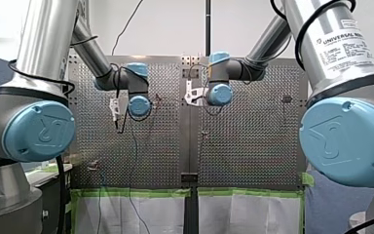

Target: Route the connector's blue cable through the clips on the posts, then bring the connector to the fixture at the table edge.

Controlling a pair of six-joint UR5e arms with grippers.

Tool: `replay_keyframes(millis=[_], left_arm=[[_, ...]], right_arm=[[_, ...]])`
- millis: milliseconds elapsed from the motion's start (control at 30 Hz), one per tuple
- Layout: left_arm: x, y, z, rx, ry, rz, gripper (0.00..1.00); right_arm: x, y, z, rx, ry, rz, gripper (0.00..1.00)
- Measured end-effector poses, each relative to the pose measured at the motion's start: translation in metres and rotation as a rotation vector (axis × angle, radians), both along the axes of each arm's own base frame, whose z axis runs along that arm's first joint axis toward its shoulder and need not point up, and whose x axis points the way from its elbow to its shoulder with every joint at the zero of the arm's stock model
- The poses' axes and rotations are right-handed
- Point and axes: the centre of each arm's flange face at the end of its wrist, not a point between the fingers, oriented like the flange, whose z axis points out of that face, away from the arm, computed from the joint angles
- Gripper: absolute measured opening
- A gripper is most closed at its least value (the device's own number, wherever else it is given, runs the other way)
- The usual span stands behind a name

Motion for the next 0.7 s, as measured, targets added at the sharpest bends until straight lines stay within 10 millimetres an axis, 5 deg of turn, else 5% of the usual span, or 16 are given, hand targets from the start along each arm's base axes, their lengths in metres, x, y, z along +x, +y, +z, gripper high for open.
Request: replay_keyframes(millis=[467, 700], left_arm=[[0.03, 0.014, 0.017, 0.002, -0.046, -0.018, 0.0], [0.035, 0.012, 0.001, 0.017, -0.017, -0.025, 0.0]], right_arm=[[0.008, -0.012, 0.018, -0.021, -0.038, 0.03, 0.0], [0.007, -0.018, 0.015, -0.014, -0.044, 0.025, 0.0]])
